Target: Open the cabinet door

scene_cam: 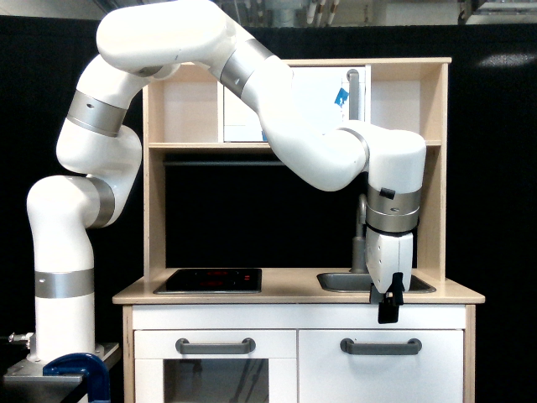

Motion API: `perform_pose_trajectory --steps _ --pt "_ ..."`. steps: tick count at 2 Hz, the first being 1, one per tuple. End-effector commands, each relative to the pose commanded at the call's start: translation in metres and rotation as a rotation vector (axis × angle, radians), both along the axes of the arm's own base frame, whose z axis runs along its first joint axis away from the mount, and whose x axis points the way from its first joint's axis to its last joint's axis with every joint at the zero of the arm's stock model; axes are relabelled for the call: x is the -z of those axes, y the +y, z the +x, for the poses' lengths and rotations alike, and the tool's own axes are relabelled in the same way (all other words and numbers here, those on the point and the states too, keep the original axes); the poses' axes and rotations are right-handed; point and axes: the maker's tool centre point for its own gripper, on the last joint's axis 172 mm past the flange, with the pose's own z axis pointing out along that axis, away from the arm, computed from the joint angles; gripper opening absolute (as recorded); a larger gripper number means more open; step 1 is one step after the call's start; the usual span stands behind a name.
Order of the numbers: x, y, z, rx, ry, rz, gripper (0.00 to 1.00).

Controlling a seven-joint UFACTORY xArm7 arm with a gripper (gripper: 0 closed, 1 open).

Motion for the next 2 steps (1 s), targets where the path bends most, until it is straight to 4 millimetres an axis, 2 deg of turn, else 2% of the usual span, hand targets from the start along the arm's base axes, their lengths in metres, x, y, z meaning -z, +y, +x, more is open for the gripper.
perform_pose_trajectory --steps 1,2 --pt "0.044 0.046 0.009 0.000 0.000 0.000 1.00" --pt "0.067 0.072 0.009 0.000 0.000 0.000 1.00"
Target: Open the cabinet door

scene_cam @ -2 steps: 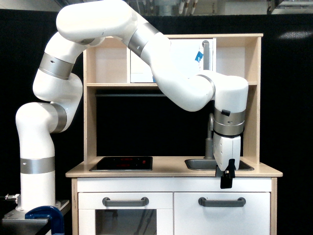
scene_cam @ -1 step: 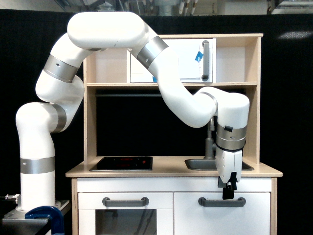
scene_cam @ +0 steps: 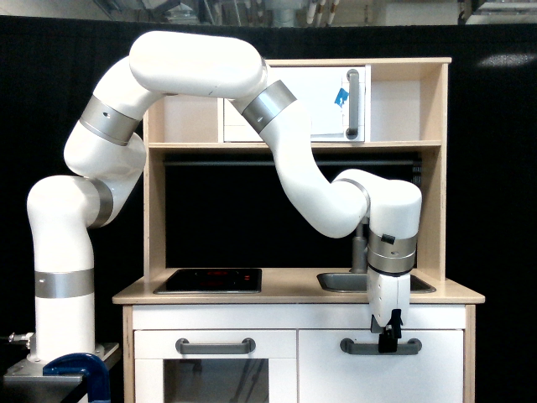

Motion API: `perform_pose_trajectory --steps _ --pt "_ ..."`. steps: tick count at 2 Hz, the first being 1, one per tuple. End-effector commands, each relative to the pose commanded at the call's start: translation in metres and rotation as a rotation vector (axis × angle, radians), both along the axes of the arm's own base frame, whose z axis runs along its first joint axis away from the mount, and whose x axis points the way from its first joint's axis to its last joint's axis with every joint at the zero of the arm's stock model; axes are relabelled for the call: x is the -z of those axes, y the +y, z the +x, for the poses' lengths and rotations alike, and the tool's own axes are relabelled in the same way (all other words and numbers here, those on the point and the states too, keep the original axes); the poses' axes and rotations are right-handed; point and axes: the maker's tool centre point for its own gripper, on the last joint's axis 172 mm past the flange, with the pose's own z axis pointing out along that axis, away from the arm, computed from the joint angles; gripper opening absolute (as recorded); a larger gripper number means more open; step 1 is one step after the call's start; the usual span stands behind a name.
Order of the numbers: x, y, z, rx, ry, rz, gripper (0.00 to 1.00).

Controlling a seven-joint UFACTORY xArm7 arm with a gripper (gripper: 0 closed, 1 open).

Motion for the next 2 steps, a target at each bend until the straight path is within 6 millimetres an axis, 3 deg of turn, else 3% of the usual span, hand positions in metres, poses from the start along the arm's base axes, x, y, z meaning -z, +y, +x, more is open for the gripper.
perform_pose_trajectory --steps 1,2 --pt "0.020 0.019 0.002 0.000 0.000 0.000 1.00" --pt "0.037 0.035 -0.013 0.000 0.000 0.000 1.00"
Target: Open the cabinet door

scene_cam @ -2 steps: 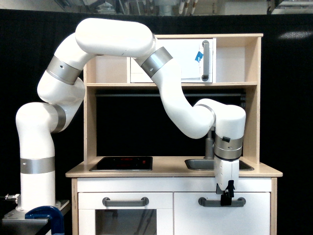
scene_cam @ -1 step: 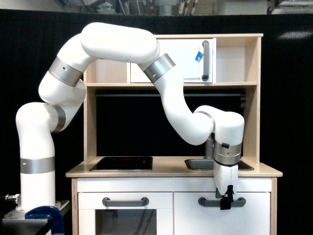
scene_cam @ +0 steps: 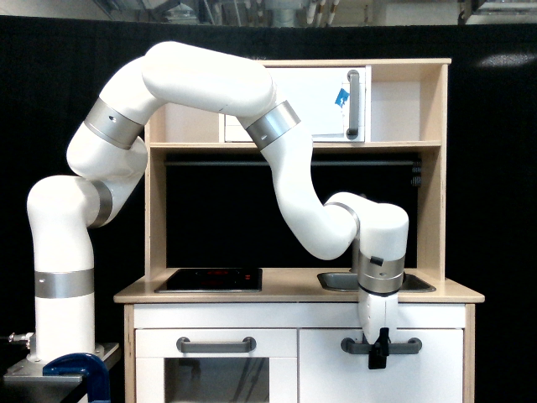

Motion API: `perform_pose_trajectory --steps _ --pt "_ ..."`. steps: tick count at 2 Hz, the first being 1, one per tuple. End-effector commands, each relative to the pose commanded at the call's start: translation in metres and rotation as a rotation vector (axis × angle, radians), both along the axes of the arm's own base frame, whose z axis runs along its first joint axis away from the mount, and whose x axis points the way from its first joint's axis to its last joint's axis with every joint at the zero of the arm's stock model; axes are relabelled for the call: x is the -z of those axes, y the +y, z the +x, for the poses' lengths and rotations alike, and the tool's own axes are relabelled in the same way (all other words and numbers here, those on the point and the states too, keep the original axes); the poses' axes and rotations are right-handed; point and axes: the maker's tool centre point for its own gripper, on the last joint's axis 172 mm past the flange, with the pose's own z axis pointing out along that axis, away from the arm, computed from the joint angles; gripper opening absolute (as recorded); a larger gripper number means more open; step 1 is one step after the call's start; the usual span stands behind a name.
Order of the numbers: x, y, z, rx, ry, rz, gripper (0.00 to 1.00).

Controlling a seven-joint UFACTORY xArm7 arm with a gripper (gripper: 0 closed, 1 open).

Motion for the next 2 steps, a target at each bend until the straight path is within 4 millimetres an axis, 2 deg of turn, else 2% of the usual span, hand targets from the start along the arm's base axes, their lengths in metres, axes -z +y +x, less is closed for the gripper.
perform_pose_trajectory --steps 1,2 --pt "0.002 -0.012 -0.002 0.000 0.000 0.000 1.00" --pt "0.005 -0.036 -0.001 0.000 0.000 0.000 1.00"
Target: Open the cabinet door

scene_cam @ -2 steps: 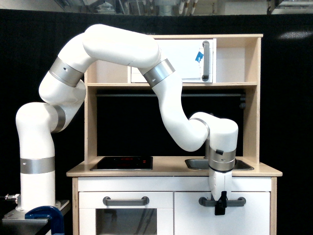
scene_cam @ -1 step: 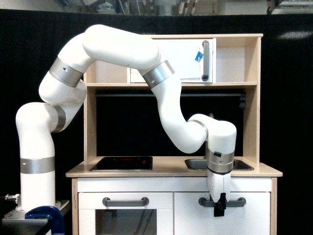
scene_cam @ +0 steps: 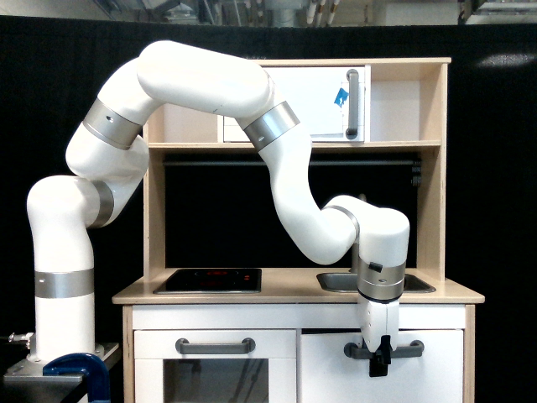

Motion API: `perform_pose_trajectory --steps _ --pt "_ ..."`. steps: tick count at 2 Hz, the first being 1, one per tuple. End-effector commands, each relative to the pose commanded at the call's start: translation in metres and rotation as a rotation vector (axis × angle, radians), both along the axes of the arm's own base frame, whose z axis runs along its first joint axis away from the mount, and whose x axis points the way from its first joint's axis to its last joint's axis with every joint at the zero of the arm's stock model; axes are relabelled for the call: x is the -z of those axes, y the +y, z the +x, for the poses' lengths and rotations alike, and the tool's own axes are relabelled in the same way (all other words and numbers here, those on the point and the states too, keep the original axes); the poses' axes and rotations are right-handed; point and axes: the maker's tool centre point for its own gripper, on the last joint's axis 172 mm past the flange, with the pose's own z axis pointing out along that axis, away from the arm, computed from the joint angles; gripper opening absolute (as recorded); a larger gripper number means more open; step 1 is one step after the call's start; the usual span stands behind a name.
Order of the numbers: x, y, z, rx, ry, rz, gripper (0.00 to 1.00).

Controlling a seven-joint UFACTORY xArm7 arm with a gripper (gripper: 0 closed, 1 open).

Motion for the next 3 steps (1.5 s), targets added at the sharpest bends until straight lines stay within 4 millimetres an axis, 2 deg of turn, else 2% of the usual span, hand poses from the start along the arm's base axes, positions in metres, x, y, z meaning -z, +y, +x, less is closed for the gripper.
perform_pose_trajectory --steps 1,2,3 --pt "0.008 -0.027 0.015 0.000 0.000 0.000 1.00" --pt "0.007 -0.045 0.038 0.000 0.000 0.000 1.00" --pt "0.003 -0.058 0.051 0.000 0.000 0.000 1.00"
